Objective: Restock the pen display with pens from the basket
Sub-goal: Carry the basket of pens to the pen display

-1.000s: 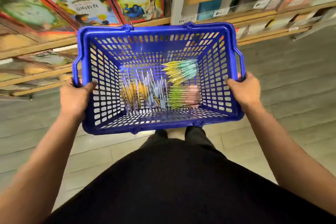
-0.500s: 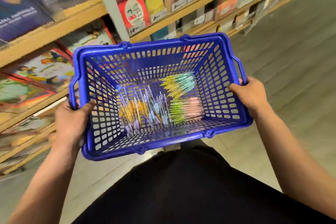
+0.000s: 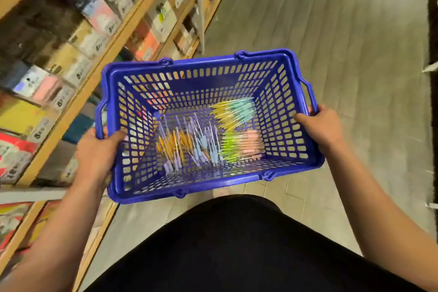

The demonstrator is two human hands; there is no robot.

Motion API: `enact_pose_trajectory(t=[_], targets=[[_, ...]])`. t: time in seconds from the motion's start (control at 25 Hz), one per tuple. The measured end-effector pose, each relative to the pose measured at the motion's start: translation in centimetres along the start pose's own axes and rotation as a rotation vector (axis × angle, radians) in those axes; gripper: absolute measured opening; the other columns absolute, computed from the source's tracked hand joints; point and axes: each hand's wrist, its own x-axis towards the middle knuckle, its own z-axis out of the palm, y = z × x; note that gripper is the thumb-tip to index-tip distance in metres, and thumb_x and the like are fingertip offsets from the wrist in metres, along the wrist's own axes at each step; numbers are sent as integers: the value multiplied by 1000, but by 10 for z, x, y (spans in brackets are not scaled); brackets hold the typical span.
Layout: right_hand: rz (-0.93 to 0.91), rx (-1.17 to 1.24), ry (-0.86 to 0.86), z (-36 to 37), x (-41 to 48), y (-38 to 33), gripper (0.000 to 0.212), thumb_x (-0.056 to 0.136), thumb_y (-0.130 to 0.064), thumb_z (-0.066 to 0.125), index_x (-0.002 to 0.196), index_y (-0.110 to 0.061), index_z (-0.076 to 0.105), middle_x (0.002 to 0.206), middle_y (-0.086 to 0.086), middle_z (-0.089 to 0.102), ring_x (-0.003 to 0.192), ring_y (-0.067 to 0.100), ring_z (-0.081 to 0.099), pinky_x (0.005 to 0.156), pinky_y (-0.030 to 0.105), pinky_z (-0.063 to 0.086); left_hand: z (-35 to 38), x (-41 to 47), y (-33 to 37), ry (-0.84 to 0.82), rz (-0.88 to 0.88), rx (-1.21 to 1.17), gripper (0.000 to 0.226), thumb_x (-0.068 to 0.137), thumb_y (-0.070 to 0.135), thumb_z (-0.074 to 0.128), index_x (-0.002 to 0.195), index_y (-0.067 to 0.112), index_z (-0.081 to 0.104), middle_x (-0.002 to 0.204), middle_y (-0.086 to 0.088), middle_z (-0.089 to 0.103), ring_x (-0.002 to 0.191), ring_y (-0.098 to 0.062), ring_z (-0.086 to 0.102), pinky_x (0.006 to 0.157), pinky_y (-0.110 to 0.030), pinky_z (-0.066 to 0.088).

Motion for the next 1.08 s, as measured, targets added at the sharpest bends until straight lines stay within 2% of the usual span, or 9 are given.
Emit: enact_pose_trajectory(t=[0.2, 0.28, 0.36, 0.44, 0.6, 0.72, 0.8, 0.96, 1.08], targets=[[80, 106, 115, -52, 65, 7, 35, 75, -28, 77, 104, -14, 63, 94, 8, 74, 74, 22, 73, 70, 40, 61, 119, 56, 71, -144, 139, 130, 33, 61, 38, 83, 87, 22, 72, 90, -5, 78, 83, -27, 75, 84, -57, 61], [104, 149, 143, -65, 91, 6, 34, 77, -27, 77, 103, -15, 60, 96, 8, 74, 79, 25, 73, 76, 44, 62, 161, 78, 96, -177, 193, 178, 33, 58, 41, 81, 84, 24, 72, 88, -2, 77, 79, -23, 73, 84, -58, 60], [125, 183, 187, -74, 118, 0, 32, 77, -27, 77, 101, -18, 58, 96, 8, 74, 79, 24, 73, 76, 43, 61, 198, 103, 121, -208, 220, 202, 40, 59, 43, 82, 94, 26, 73, 94, -1, 78, 84, -22, 75, 85, -56, 61], [131, 196, 214, -78, 144, -8, 28, 76, -29, 77, 96, -21, 58, 89, 4, 73, 73, 20, 72, 68, 37, 60, 231, 127, 142, -231, 228, 209, 48, 60, 42, 83, 103, 23, 73, 98, -3, 79, 87, -25, 76, 85, -55, 61], [162, 239, 229, -78, 224, -36, 36, 77, -31, 78, 104, -20, 57, 79, -5, 70, 58, 9, 71, 47, 21, 52, 310, 183, 189, -274, 228, 220, 34, 61, 38, 83, 89, 22, 70, 90, -1, 79, 79, -23, 77, 80, -54, 63], [205, 231, 248, -73, 295, -71, 39, 76, -35, 78, 106, -19, 57, 80, -2, 71, 61, 15, 72, 52, 24, 54, 371, 234, 229, -304, 203, 204, 30, 66, 34, 83, 91, 24, 69, 87, 2, 79, 75, -18, 78, 79, -52, 63], [232, 239, 279, -73, 337, -94, 39, 76, -35, 78, 106, -20, 57, 83, -1, 72, 65, 18, 73, 55, 27, 56, 415, 268, 262, -355, 209, 200, 30, 70, 33, 82, 96, 25, 70, 93, -2, 79, 81, -23, 78, 82, -52, 63], [279, 272, 329, -86, 423, -145, 39, 77, -36, 77, 106, -21, 57, 79, -4, 71, 50, 7, 70, 41, 18, 50, 507, 326, 344, -412, 288, 238, 19, 74, 31, 80, 87, 30, 67, 92, 3, 76, 85, -24, 76, 85, -54, 61], [286, 289, 346, -103, 484, -174, 43, 76, -38, 79, 108, -19, 57, 82, -4, 72, 54, 11, 72, 46, 21, 53, 565, 358, 391, -407, 320, 250, 21, 75, 31, 81, 91, 26, 68, 94, 1, 77, 85, -22, 76, 84, -53, 62]])
